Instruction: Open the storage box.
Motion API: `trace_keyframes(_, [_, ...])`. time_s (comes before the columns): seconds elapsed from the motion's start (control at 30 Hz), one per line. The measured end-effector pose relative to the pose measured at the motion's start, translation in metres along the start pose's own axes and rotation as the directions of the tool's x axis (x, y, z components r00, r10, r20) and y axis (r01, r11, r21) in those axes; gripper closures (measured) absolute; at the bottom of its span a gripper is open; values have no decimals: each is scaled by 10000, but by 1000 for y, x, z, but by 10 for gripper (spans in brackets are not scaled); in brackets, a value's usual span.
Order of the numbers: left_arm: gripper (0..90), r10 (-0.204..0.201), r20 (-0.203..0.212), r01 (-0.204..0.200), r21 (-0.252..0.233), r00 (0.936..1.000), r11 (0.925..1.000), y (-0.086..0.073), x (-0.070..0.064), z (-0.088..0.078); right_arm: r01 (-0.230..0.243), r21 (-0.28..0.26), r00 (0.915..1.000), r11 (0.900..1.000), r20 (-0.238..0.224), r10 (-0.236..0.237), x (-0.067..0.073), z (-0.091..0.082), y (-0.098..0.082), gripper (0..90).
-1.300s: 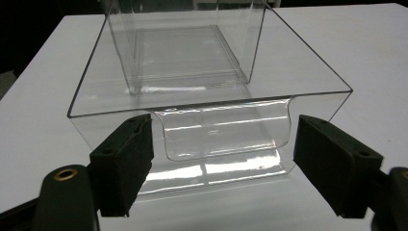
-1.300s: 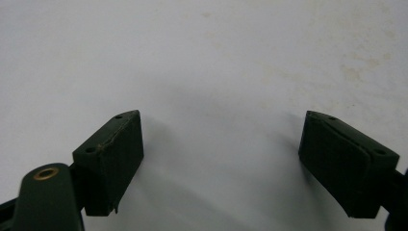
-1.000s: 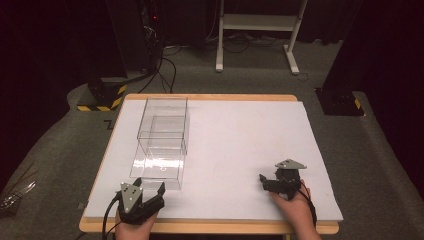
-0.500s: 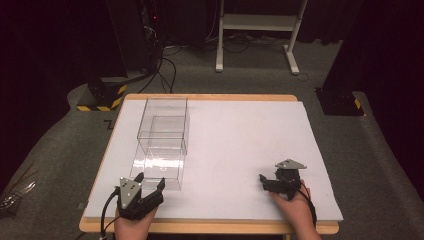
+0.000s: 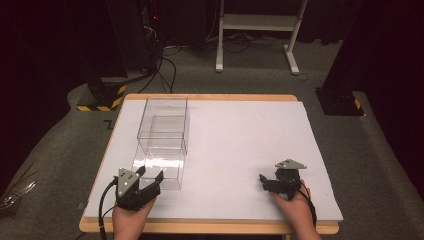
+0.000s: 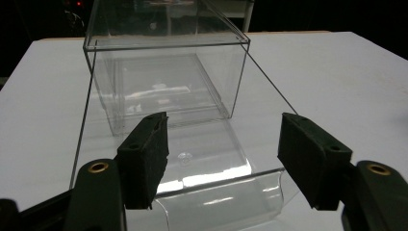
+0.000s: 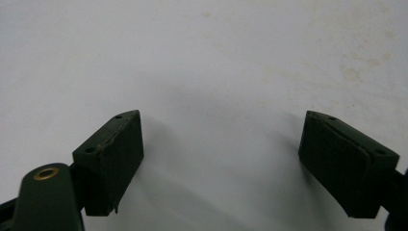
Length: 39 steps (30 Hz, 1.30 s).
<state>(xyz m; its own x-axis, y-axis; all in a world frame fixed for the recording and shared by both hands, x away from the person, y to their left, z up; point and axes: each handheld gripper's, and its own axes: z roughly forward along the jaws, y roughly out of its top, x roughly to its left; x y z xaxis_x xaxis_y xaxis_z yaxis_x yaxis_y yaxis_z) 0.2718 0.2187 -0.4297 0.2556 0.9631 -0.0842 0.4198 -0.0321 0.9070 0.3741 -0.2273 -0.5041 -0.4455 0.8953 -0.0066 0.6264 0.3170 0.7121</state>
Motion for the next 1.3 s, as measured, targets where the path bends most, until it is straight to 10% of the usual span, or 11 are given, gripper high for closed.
trace_keyframes(0.9, [317, 285, -52, -284, 248, 9996, 9993, 32, 59, 25, -1, -1, 10000, 10000, 3, 1, 0, 0, 0, 155])
trace_keyframes(1.3, [412, -203, -1155, 226, 186, 9931, 9996, 20, 108, 19, 9, 4, 10000, 10000, 17, -9, 0, 0, 0, 155])
